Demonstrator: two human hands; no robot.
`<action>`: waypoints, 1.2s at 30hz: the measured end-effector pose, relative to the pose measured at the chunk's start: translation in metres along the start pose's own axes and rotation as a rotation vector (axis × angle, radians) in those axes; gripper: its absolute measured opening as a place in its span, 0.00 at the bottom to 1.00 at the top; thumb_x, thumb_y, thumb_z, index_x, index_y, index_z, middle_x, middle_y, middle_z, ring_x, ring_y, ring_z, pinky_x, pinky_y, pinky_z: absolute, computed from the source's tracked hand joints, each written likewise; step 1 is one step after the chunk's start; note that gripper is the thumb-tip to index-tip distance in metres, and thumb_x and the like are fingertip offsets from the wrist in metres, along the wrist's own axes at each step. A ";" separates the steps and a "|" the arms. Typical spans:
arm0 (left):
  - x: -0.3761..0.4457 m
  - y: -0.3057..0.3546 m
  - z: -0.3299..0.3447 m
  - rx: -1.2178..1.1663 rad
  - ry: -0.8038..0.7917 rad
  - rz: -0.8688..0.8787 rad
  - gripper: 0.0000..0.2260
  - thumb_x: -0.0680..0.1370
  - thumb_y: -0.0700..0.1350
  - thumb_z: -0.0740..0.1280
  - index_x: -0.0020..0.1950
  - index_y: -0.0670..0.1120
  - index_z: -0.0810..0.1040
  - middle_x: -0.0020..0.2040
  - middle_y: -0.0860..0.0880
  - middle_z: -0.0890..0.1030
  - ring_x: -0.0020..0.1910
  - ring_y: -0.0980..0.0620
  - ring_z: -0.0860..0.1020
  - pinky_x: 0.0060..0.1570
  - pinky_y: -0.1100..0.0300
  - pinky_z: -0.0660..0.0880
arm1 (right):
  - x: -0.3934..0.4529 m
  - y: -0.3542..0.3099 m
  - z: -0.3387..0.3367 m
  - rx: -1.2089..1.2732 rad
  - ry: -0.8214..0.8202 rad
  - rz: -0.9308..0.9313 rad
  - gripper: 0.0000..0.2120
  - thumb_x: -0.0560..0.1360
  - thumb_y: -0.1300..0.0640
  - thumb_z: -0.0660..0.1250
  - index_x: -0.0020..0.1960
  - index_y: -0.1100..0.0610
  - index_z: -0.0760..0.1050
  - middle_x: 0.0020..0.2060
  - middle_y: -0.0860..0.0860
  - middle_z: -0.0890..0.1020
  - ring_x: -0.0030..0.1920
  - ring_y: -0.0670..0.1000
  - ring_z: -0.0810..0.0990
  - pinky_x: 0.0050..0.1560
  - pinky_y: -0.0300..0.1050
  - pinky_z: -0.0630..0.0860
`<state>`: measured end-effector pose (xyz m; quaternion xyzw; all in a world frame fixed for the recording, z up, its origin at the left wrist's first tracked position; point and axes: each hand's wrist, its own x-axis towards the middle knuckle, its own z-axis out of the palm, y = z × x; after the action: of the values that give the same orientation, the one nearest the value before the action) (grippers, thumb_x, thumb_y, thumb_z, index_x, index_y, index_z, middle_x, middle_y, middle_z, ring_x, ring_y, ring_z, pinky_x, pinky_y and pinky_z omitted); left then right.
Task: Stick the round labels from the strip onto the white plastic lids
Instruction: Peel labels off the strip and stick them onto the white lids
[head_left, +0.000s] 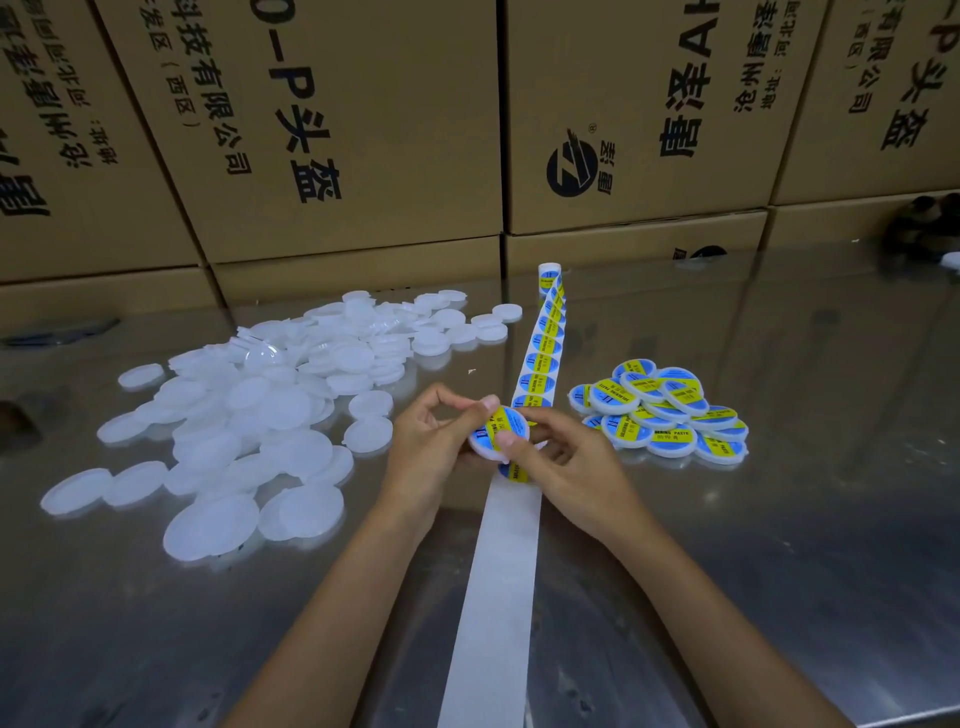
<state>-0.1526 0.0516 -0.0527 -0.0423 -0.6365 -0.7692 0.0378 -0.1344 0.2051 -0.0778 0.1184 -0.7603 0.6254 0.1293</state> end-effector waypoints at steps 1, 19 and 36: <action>0.000 -0.001 0.000 0.000 0.008 0.003 0.10 0.74 0.42 0.76 0.45 0.41 0.75 0.39 0.40 0.86 0.34 0.46 0.84 0.32 0.59 0.81 | 0.000 0.001 0.001 -0.019 -0.005 -0.003 0.10 0.73 0.47 0.73 0.54 0.47 0.81 0.36 0.52 0.82 0.32 0.51 0.73 0.37 0.44 0.72; 0.001 -0.001 -0.005 0.028 -0.269 -0.088 0.13 0.73 0.34 0.74 0.56 0.45 0.83 0.50 0.40 0.86 0.48 0.41 0.86 0.42 0.57 0.82 | 0.001 -0.001 -0.010 0.116 0.060 0.115 0.16 0.85 0.56 0.55 0.46 0.62 0.77 0.23 0.57 0.77 0.21 0.51 0.68 0.26 0.41 0.67; 0.000 -0.003 0.002 -0.097 -0.063 -0.079 0.11 0.74 0.39 0.75 0.45 0.40 0.73 0.45 0.36 0.85 0.42 0.41 0.86 0.40 0.53 0.83 | 0.000 0.001 -0.003 0.138 0.015 0.066 0.14 0.79 0.61 0.67 0.63 0.49 0.79 0.26 0.54 0.77 0.27 0.47 0.74 0.30 0.40 0.73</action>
<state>-0.1530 0.0539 -0.0554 -0.0430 -0.6003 -0.7985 -0.0150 -0.1344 0.2086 -0.0780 0.0971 -0.7181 0.6810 0.1058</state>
